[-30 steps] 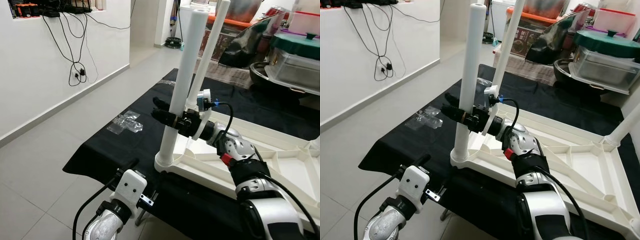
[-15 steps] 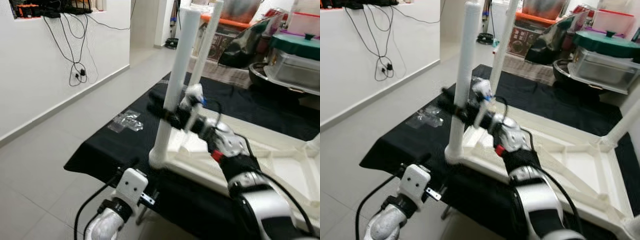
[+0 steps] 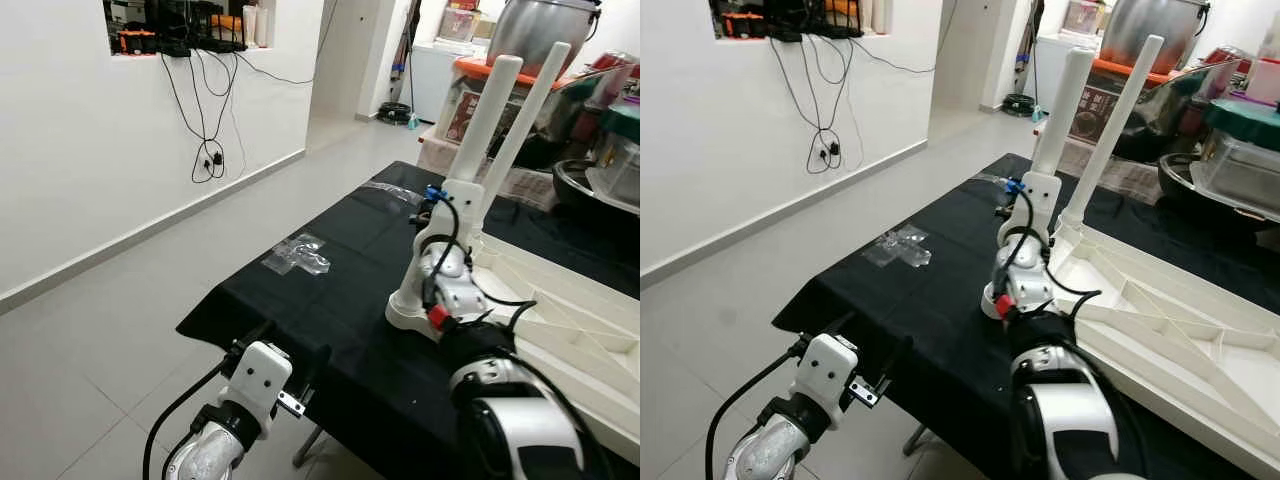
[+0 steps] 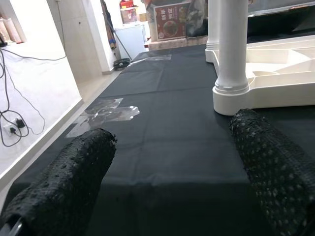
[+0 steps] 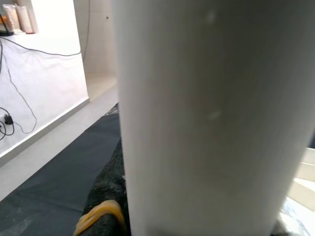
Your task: Building children table
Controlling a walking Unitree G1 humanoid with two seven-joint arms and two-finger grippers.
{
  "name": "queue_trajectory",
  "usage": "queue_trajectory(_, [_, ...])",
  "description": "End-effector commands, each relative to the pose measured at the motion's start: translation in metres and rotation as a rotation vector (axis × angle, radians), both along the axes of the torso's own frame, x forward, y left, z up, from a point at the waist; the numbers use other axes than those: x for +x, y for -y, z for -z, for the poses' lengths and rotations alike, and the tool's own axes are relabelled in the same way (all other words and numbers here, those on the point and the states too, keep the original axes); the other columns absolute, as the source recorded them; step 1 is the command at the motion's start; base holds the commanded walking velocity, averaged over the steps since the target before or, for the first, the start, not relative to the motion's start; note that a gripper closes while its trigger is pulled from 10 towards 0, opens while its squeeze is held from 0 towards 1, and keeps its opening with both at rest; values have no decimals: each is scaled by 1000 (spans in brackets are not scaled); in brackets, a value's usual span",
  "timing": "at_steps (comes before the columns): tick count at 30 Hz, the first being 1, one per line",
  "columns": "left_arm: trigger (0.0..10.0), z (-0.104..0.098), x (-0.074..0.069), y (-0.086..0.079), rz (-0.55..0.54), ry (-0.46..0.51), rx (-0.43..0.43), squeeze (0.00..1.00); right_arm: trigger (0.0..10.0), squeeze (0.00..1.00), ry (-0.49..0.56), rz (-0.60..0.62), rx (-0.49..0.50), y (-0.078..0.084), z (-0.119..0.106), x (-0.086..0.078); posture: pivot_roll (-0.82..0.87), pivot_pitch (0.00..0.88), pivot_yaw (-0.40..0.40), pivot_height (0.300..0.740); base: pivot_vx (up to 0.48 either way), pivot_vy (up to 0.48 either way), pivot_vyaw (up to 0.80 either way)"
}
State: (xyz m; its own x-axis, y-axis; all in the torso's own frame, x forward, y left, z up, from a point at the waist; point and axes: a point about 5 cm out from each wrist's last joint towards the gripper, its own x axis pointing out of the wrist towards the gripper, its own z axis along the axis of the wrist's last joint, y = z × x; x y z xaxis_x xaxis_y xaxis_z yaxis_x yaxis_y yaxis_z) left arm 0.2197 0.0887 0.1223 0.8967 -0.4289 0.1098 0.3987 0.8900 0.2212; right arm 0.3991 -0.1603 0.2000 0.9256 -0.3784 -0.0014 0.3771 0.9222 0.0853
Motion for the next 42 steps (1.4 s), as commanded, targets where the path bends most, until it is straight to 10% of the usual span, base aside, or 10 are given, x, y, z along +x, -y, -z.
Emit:
queue_trajectory(1, [10000,1,0,2,13,-7,6,0,10000,0,-68,-31,70,-8,26,-3,70,11,-128,740,0,0,0])
queue_trajectory(3, [10000,0,0,2,13,-6,5,0,10000,0,-10,-82,101,-18,18,-1,70,11,-128,740,0,0,0])
queue_trajectory(4, [10000,1,0,2,14,-6,5,0,10000,1000,58,-167,112,-24,10,1,66,11,-126,740,0,0,0])
queue_trajectory(9, [10000,1,0,3,16,-6,5,0,10000,1000,166,-342,96,-30,-6,3,69,13,-132,740,0,0,0])
queue_trajectory(10, [10000,1,0,3,16,-6,5,0,10000,0,169,-406,101,-32,-8,4,69,14,-132,740,0,0,0])
queue_trajectory(18, [10000,0,1,4,14,-4,4,0,10000,0,137,-1462,206,-58,-3,-28,71,12,-136,740,0,0,0])
queue_trajectory(25, [10000,0,0,3,12,-3,3,0,10000,0,169,-1719,257,-58,-11,-39,73,17,-132,740,0,0,0])
queue_trajectory(28, [10000,0,0,3,14,-3,4,0,10000,0,151,-1758,235,-63,-10,-39,76,15,-135,740,0,0,0])
queue_trajectory(29, [10000,0,0,3,14,-2,4,0,0,0,147,-1763,232,-64,-9,-39,76,15,-135,740,0,0,0])
queue_trajectory(42, [10000,0,-1,3,15,9,1,0,0,0,111,-1371,162,-65,4,-20,73,2,-133,740,0,0,0])
